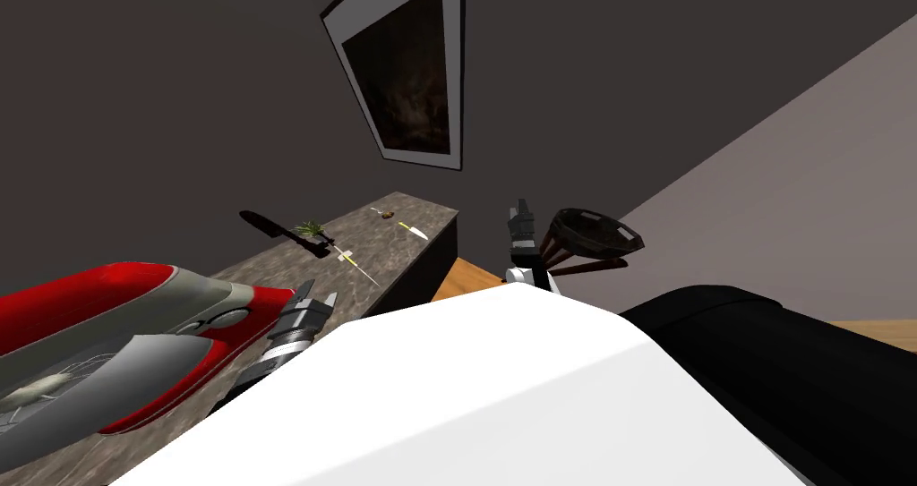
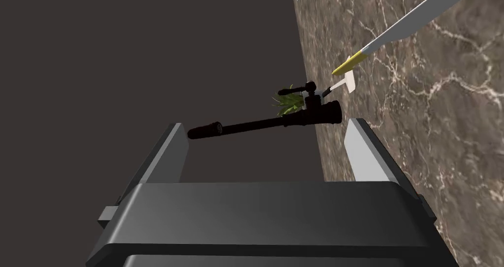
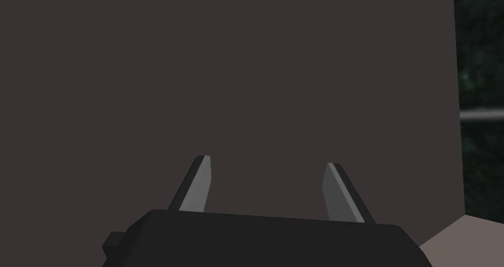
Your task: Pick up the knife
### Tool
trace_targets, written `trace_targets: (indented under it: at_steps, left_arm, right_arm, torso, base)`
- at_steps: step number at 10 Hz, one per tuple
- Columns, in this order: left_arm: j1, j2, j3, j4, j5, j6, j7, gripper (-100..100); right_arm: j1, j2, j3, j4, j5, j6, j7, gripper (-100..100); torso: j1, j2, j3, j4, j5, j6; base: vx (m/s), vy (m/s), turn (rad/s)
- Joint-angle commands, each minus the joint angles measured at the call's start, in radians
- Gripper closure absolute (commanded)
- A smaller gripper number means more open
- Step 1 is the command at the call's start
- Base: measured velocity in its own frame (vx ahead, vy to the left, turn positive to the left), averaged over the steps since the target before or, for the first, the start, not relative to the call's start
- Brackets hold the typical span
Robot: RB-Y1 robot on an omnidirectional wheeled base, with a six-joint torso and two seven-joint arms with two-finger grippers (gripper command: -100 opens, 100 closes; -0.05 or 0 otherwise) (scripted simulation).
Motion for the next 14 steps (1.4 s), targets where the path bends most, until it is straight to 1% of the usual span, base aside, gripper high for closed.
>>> trace_targets:
  at_steps: [1, 2, 3, 5, 6, 7, 8, 10, 11, 12, 13, 14]
  left_arm:
    - [0.050, 0.050, 0.025, 0.011, 0.035, 0.019, 0.012, -100]
    - [0.090, 0.078, 0.040, 0.022, 0.062, 0.040, 0.016, -100]
    - [0.112, 0.090, 0.040, 0.022, 0.062, 0.040, 0.016, -100]
    - [0.190, 0.156, 0.067, 0.043, 0.114, 0.083, 0.023, -100]
    - [0.204, 0.164, 0.067, 0.043, 0.114, 0.083, 0.023, -100]
    - [0.235, 0.201, 0.078, 0.054, 0.139, 0.103, 0.025, -100]
    - [0.249, 0.201, 0.078, 0.054, 0.139, 0.103, 0.025, -100]
    - [0.324, 0.267, 0.098, 0.076, 0.187, 0.143, 0.026, -100]
    - [0.338, 0.273, 0.098, 0.076, 0.187, 0.143, 0.026, -100]
    - [0.379, 0.307, 0.106, 0.087, 0.209, 0.161, 0.026, -100]
    - [0.406, 0.336, 0.114, 0.098, 0.230, 0.179, 0.025, -100]
    - [0.446, 0.362, 0.120, 0.109, 0.250, 0.195, 0.023, -100]
  right_arm:
    - [0.000, 0.000, 0.000, 0.000, 0.000, 0.000, 0.000, 0]
    - [0.000, 0.000, 0.000, 0.000, 0.000, 0.000, 0.000, 0]
    - [0.000, 0.000, 0.000, 0.000, 0.000, 0.000, 0.000, 0]
    - [0.000, 0.000, 0.000, 0.000, 0.000, 0.000, 0.000, 0]
    - [0.000, 0.000, 0.000, 0.000, 0.000, 0.000, 0.000, 0]
    - [0.000, 0.000, 0.000, 0.000, 0.000, 0.000, 0.000, 0]
    - [0.000, 0.000, 0.000, 0.000, 0.000, 0.000, 0.000, 0]
    - [0.000, 0.000, 0.000, 0.000, 0.000, 0.000, 0.000, 0]
    - [0.000, 0.000, 0.000, 0.000, 0.000, 0.000, 0.000, 0]
    - [0.000, 0.000, 0.000, 0.000, 0.000, 0.000, 0.000, 0]
    - [0.000, 0.000, 0.000, 0.000, 0.000, 0.000, 0.000, 0]
    - [0.000, 0.000, 0.000, 0.000, 0.000, 0.000, 0.000, 0]
  torso:
    - [0.000, 0.000, 0.000, 0.000, 0.000, 0.000]
    - [-0.001, 0.000, 0.000, 0.000, 0.000, 0.001]
    - [-0.002, -0.002, -0.001, 0.000, 0.000, 0.001]
    - [0.001, -0.001, 0.000, 0.000, 0.000, 0.001]
    - [0.000, -0.002, -0.001, 0.000, 0.000, 0.001]
    - [0.001, -0.001, -0.001, 0.000, 0.000, 0.000]
    - [0.001, 0.000, 0.000, 0.000, 0.000, 0.001]
    - [0.000, 0.001, 0.000, 0.000, 0.000, 0.000]
    - [0.001, -0.001, -0.001, 0.000, 0.000, 0.001]
    - [0.001, -0.001, -0.001, 0.000, 0.000, 0.000]
    - [0.001, 0.000, 0.000, 0.000, 0.000, 0.000]
    - [0.001, -0.001, -0.001, 0.000, 0.000, 0.001]
  base:
    - [0.069, -0.047, -0.202]
    - [0.094, -0.070, -0.304]
    - [0.072, -0.035, -0.073]
    - [0.081, -0.027, -0.265]
    - [0.069, -0.015, -0.088]
    - [0.059, -0.018, -0.188]
    - [0.040, -0.012, -0.095]
    - [0.069, -0.021, -0.257]
    - [0.074, -0.014, -0.122]
    - [0.061, -0.011, -0.165]
    - [0.084, -0.008, -0.375]
    - [0.093, -0.006, -0.334]
